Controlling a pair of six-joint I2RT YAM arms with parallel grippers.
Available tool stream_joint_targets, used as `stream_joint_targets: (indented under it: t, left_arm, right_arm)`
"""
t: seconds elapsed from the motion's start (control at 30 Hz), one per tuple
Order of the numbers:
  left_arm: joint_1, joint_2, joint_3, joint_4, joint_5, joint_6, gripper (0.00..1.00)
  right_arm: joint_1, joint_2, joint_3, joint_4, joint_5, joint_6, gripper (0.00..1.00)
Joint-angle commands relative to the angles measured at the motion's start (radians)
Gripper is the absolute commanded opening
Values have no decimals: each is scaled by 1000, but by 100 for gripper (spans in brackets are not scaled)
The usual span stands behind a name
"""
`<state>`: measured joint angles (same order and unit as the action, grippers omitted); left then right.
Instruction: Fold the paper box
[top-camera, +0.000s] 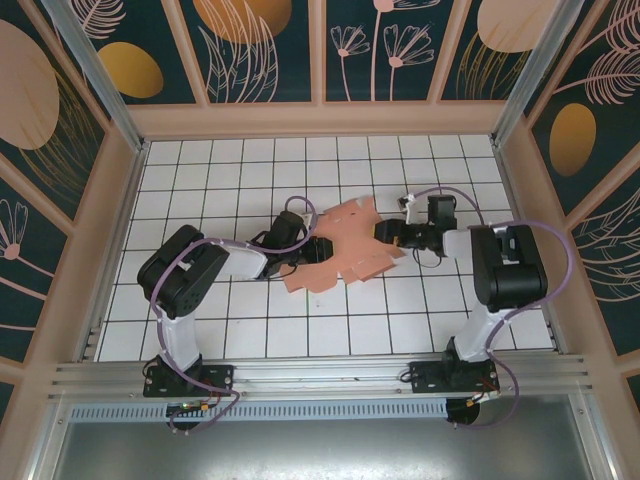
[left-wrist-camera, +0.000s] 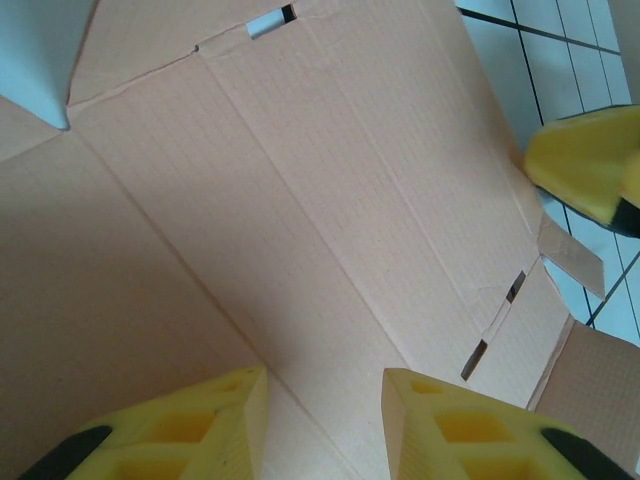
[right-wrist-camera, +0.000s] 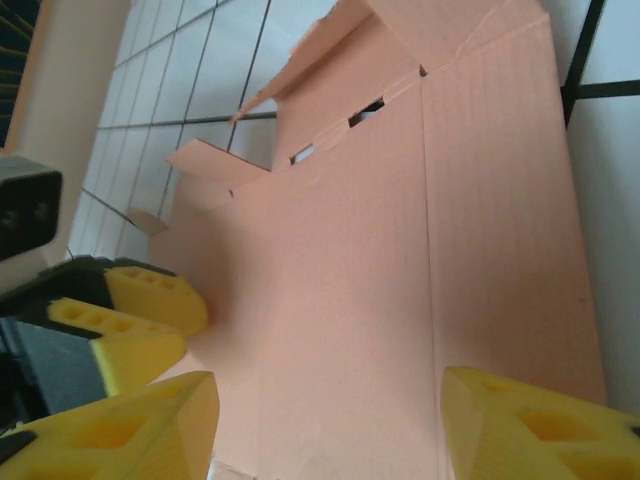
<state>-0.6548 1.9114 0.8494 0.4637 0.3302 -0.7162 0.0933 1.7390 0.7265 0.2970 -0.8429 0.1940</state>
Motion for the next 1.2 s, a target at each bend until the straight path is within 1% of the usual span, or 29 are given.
stream_joint_targets:
  t: [0.0,0.1,0.17,0.3,0.7,0.83,0.97,1.1,1.13,1.17]
  left_arm:
    - [3,68,-48,-122,-46,-22,35]
    - [3,67,-51,-115,-43,-28,35]
    - [3,69,-50,-115,-37,-25,36]
    - [3,66,-39,-148,-57,-1,37]
    - [3,80,2,-182,-57,21,38]
    - [1,82,5,-181,-56,23,38]
    - [3,80,7,-185,-56,27,38]
    - [2,77,3,-189,-56,32,38]
    - [2,78,2,-188,-56,32,38]
    - [3,79,4,-188,-56,32,37]
  right_arm:
    - [-42,-90,-49,128,105,85,64]
    - [-75,-83,-49,88,151,108,65]
    - [-89,-70,-52,77,142,127,65]
    - [-83,-48,-59,87,115,160,63]
    - [27,-13,-29,100,77,150,53]
    - [34,-16,-20,109,74,147,44]
    - [33,-12,-11,88,103,128,32]
    - [33,-12,-9,87,107,128,28]
    - [33,-13,-9,88,112,127,25]
    - [33,-15,-9,89,120,125,20]
